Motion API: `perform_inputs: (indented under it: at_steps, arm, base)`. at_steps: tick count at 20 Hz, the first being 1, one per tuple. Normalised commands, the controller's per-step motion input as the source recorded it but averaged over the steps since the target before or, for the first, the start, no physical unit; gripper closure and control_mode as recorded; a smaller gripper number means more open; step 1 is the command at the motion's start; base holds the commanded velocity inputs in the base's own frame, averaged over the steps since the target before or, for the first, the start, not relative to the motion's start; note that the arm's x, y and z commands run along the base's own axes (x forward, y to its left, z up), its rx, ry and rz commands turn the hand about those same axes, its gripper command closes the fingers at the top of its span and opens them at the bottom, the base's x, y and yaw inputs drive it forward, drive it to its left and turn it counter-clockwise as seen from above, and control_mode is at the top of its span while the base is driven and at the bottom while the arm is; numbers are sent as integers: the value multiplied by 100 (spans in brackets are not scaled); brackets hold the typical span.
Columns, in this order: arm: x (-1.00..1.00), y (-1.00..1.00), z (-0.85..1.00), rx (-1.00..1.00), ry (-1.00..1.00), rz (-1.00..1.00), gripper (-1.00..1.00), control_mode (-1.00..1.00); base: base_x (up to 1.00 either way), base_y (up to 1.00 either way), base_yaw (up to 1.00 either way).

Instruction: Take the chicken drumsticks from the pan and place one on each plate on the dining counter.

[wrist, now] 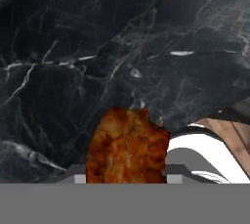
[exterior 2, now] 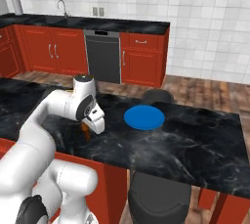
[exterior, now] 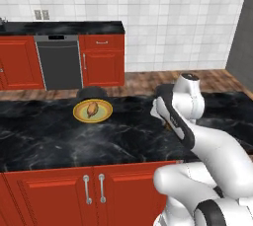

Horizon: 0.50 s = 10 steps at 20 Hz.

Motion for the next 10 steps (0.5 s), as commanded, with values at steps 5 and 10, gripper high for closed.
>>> perform_inputs:
  at_steps: [5, 10]
  arm:
    - [83, -57, 27, 2, 7, -7, 100, -100]
    - [78, -76, 41, 2, 22, -1, 100, -100]
  base:
    - [0, 0, 0]
    - [0, 0, 0]
